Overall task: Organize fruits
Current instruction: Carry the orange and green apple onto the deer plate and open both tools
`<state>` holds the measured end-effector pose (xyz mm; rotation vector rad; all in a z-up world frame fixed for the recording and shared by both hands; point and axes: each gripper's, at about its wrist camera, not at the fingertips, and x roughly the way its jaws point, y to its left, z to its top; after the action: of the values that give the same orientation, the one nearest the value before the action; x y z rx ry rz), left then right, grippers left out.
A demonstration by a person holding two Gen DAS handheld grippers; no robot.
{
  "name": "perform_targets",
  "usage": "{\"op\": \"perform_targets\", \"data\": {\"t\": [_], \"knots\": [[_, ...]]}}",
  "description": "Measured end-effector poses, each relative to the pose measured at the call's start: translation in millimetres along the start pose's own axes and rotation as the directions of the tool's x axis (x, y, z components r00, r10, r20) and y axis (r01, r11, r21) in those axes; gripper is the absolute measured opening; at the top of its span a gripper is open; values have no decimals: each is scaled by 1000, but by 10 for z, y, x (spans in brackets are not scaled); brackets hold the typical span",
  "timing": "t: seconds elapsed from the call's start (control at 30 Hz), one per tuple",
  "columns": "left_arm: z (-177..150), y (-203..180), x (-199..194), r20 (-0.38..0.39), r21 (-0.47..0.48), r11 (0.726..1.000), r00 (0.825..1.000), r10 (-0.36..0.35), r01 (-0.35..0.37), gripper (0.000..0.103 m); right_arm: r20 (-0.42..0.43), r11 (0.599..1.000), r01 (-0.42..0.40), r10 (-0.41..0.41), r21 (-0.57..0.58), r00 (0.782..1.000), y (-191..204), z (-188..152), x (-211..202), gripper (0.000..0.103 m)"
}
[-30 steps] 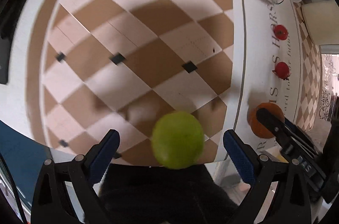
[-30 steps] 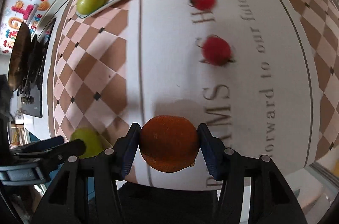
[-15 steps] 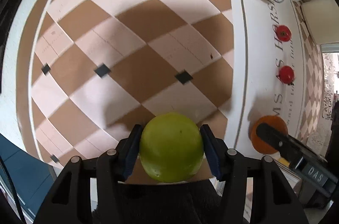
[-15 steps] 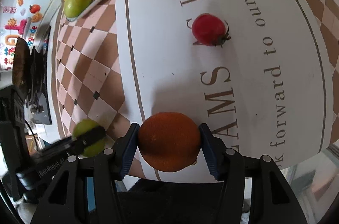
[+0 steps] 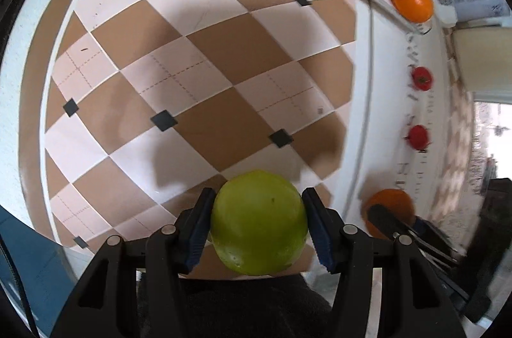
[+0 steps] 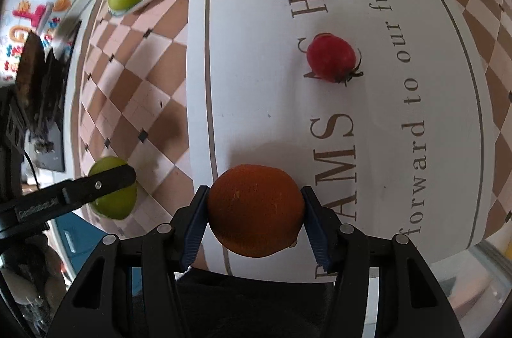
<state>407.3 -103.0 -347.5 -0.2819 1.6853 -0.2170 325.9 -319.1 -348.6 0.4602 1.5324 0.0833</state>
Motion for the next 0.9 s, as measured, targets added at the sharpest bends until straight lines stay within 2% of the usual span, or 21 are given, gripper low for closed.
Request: {"op": "perform_targets", "data": {"t": [0.03,0.17,0.27,0.4,0.5,0.67,0.8,0.9], "knots": [[-44,161,-107,-2,-1,1000,1000,-20,20,53,2,1000,-15,15,16,1000,-25,28,-17,59],[46,89,-298,1,-7,997,997,-80,80,53,27,996,-67,65,58,997,-136,164,-150,59],[158,35,-476,4,-19,988,989,-151,151,53,61,993,-98,94,70,994,-161,321,-314,59],[265,-51,-715,25,-16,973,973,-229,230,53,122,985,-155,145,77,982,-135,641,-615,59],[444,-227,-1003,70,13,967,965,-254,254,53,183,983,-170,157,61,970,-116,991,-876,59],[953,-413,-1498,155,55,964,951,-267,262,53,265,993,-113,102,28,959,-32,1669,-1143,59],[1349,-501,-1675,208,53,974,951,-228,222,53,274,999,-51,47,10,961,50,2217,-1091,59],[1709,-518,-1674,217,26,983,959,-184,183,53,264,999,23,-14,-30,964,170,2552,-940,59]]}}
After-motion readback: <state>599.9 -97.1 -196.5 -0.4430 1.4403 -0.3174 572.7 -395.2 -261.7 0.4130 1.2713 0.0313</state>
